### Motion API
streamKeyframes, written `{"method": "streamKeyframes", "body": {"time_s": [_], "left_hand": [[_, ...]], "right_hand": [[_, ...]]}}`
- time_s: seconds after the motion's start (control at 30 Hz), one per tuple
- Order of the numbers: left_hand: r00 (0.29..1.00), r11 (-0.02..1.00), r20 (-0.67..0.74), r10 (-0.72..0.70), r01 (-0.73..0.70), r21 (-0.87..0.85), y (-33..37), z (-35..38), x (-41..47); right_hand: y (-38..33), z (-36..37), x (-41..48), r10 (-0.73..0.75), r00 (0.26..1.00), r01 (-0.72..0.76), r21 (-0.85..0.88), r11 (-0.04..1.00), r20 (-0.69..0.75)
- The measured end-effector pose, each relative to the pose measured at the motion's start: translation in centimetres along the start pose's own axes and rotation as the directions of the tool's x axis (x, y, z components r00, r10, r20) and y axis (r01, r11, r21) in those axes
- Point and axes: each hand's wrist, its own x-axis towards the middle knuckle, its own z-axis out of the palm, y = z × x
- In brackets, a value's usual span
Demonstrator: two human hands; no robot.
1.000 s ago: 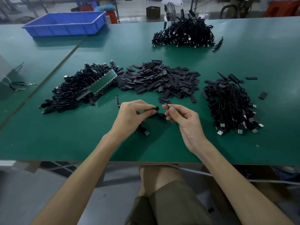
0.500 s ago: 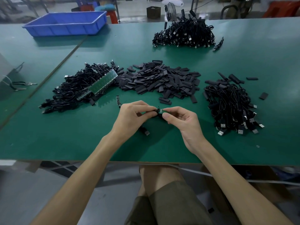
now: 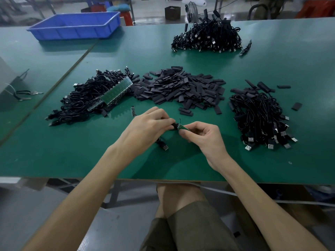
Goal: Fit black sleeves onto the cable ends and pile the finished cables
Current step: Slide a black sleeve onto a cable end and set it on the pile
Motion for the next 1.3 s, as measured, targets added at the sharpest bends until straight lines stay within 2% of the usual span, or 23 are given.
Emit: {"method": "streamKeyframes", "body": {"time_s": [0.23, 0.4, 0.77, 1.13, 1.3], "left_hand": [[0.991, 0.985, 0.076, 0.109, -0.118, 0.123, 0.0, -0.4, -0.7], [0.982, 0.977, 0.117, 0.149, -0.164, 0.137, -0.1, -1.0, -1.1], [0.971, 0.967, 0.117, 0.208, -0.222, 0.126, -0.7, -1.1, -1.3], [0.982, 0.979, 0.060, 0.177, -0.182, 0.094, 0.3, -0.7, -1.2], [0.989, 0.982, 0.019, 0.150, -0.151, 0.111, 0.3, 0.1, -1.6]], "right_hand": [[-0.4, -0.1, -0.2, 0.002, 0.999, -0.001, -0.018, 1.000, 0.049], [-0.4, 0.0, -0.3, 0.010, 0.996, -0.005, -0.053, 0.999, 0.088], [-0.5, 0.1, -0.4, 0.032, 0.990, -0.017, -0.112, 0.994, 0.135], [-0.2, -0.3, -0.4, 0.006, 0.998, -0.004, -0.027, 1.000, 0.062], [0.0, -0.3, -0.3, 0.012, 0.996, -0.007, -0.055, 0.998, 0.092]]}}
